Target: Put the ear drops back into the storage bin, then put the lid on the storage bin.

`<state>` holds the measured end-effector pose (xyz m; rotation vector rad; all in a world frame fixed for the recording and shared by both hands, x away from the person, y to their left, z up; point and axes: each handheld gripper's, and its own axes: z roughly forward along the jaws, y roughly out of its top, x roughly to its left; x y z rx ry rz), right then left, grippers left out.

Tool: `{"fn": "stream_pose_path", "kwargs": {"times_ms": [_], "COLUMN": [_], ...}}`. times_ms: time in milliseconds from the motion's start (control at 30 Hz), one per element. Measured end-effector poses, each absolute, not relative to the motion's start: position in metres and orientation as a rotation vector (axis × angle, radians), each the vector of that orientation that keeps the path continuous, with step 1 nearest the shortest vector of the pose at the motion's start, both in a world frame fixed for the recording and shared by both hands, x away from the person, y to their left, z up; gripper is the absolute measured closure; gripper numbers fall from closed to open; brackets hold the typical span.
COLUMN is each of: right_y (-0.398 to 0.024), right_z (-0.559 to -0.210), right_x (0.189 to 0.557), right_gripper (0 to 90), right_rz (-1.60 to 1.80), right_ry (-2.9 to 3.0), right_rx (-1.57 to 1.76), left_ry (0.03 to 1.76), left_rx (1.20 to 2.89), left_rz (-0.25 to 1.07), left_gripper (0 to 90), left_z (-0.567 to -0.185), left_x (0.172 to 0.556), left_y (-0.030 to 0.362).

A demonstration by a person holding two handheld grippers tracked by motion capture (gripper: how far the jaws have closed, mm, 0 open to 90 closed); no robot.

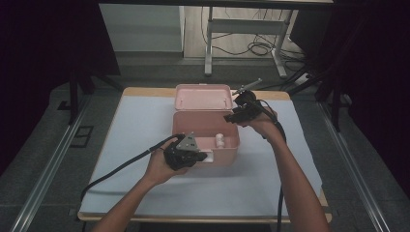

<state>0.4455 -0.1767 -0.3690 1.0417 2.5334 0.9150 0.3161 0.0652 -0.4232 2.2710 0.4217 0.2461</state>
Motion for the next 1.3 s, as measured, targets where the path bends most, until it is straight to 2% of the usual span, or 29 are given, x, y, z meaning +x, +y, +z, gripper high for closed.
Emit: {"fn": "stream_pose_path", "kwargs": {"times_ms": [567, 1300], "right_y": [-0.197, -0.193], "right_z": [-0.371, -0.369], "right_x": [0.449, 0.472], "right_gripper": [44.4, 47.8], "right_rz": [0.911, 0.895], "right_ry": [2.469, 2.401], "right_rx": [1.105, 1.217], "left_ry": [0.420, 0.408], "left_rx": [2.272, 2.282], "left_rz": [0.244, 0.245], "left_gripper": [90.0, 90.0], "left_z": [-0.423, -0.423], "left_x": [0.316, 0.317], "left_y": [0.065, 0.066]}}
